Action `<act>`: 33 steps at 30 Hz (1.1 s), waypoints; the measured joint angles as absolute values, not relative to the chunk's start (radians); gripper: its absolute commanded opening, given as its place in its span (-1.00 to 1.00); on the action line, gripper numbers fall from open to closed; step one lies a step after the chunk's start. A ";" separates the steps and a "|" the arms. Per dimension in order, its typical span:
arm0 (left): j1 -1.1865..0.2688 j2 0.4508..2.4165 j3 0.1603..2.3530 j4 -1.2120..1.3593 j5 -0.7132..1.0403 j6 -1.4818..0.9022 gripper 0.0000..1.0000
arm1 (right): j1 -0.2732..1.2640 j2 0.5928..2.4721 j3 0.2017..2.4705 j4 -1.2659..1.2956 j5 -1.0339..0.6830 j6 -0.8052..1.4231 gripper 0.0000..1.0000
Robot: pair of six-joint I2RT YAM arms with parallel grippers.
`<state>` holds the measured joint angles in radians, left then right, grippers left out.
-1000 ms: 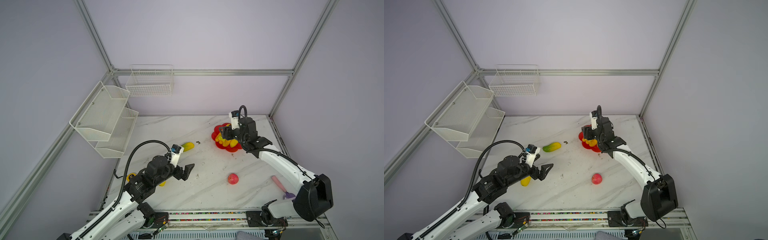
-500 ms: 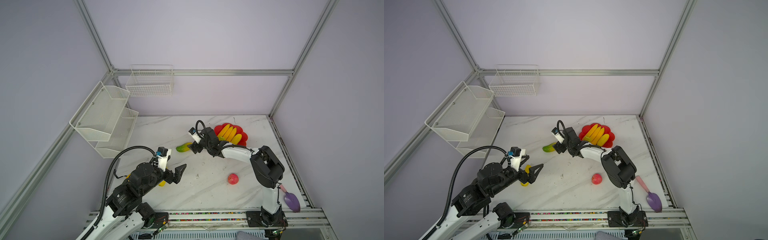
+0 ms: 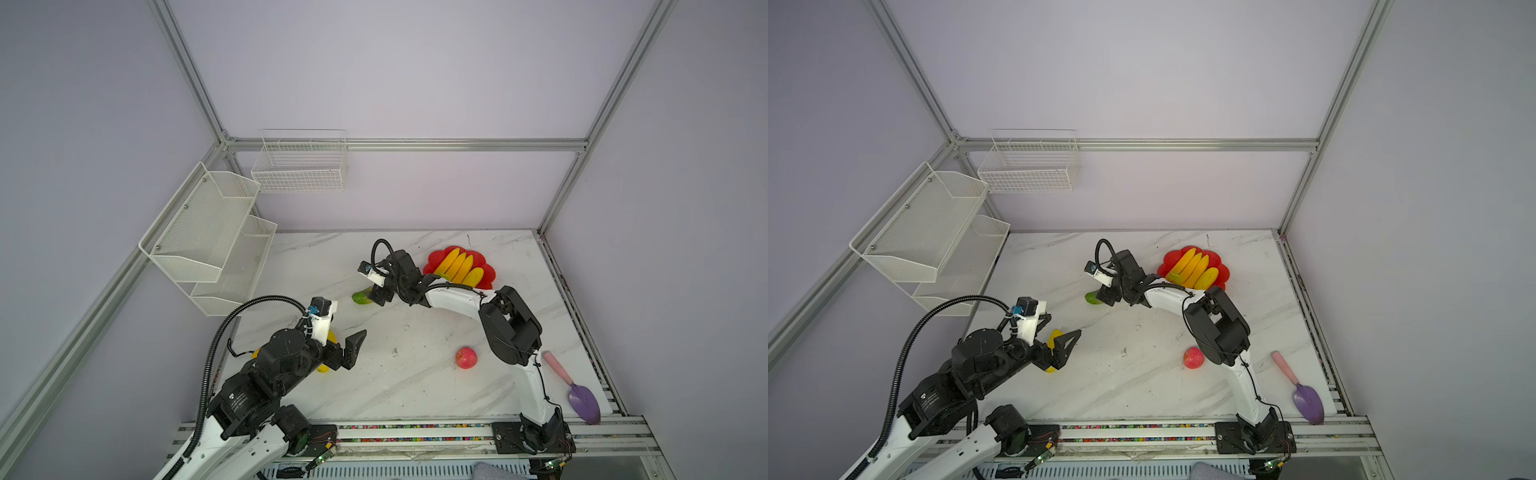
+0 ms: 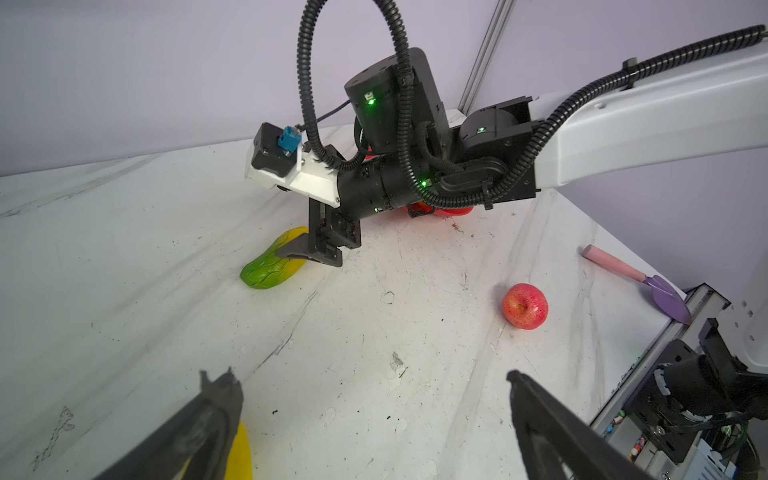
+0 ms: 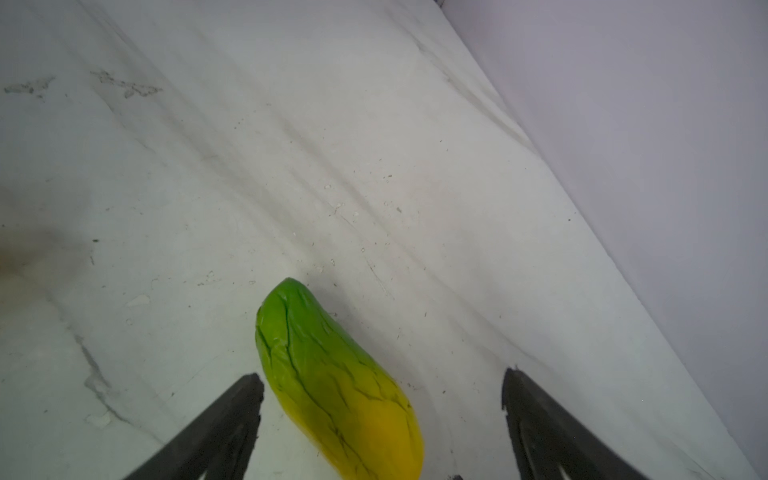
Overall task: Place and organize the fake fruits in the fruit bowl
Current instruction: 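Reach the right gripper to the green-yellow papaya and grasp it, then carry the papaya with the right gripper and lower it into the bowl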
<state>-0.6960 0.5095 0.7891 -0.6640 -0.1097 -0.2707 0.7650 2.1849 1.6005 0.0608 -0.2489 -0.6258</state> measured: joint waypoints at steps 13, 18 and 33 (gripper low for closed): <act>-0.696 0.542 0.789 -0.670 -0.113 -0.268 1.00 | 0.771 2.321 1.685 -0.015 -0.255 -0.695 0.79; -0.696 0.553 0.789 -0.666 -0.113 -0.268 1.00 | 0.772 2.316 1.670 -0.006 -0.260 -0.702 0.49; -0.696 0.550 0.789 -0.652 -0.112 -0.266 1.00 | 0.774 2.022 1.380 0.050 -0.292 -0.529 -0.15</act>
<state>-0.6960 0.5503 0.7891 -0.6518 -0.1123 -0.2665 0.7738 2.0216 1.3800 0.0498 -0.2920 -0.5293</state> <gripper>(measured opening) 0.999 0.496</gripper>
